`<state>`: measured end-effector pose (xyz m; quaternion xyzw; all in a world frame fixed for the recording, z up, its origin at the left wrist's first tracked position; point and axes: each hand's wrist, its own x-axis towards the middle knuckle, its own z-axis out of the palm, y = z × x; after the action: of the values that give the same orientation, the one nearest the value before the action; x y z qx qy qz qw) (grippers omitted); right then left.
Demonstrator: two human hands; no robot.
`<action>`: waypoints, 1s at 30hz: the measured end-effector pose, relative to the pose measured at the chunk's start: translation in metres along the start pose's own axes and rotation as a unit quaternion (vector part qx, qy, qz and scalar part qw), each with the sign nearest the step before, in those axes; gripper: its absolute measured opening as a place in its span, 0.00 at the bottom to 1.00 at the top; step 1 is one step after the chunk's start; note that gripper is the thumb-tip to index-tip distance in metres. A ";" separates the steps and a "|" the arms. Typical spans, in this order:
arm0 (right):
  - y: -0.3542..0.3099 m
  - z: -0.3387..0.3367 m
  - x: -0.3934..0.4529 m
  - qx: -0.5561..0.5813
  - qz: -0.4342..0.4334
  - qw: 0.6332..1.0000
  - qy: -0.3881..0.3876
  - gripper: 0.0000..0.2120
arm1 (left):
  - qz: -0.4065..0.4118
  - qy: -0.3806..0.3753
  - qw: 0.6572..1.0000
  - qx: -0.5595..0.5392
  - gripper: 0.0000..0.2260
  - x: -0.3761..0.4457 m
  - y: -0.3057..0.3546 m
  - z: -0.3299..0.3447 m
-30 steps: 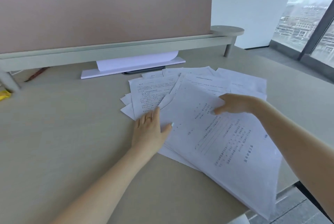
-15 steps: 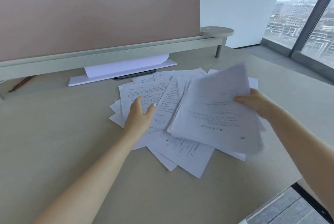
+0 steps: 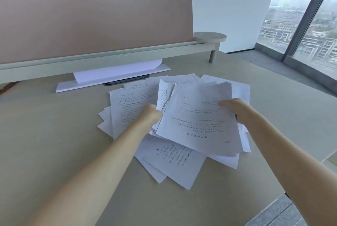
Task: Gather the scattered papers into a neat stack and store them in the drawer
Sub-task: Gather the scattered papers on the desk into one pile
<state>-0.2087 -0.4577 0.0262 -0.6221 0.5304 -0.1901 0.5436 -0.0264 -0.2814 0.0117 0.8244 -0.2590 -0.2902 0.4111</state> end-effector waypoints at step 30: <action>-0.046 0.125 -0.019 -0.119 -0.006 0.970 -0.211 0.19 | 0.024 0.176 0.960 -0.218 0.16 -0.016 -0.072 -0.075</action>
<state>-0.0930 -0.3889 0.0305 -0.7118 0.4185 0.0070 0.5641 0.0281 -0.1930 -0.0066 0.7465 -0.1333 -0.1800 0.6266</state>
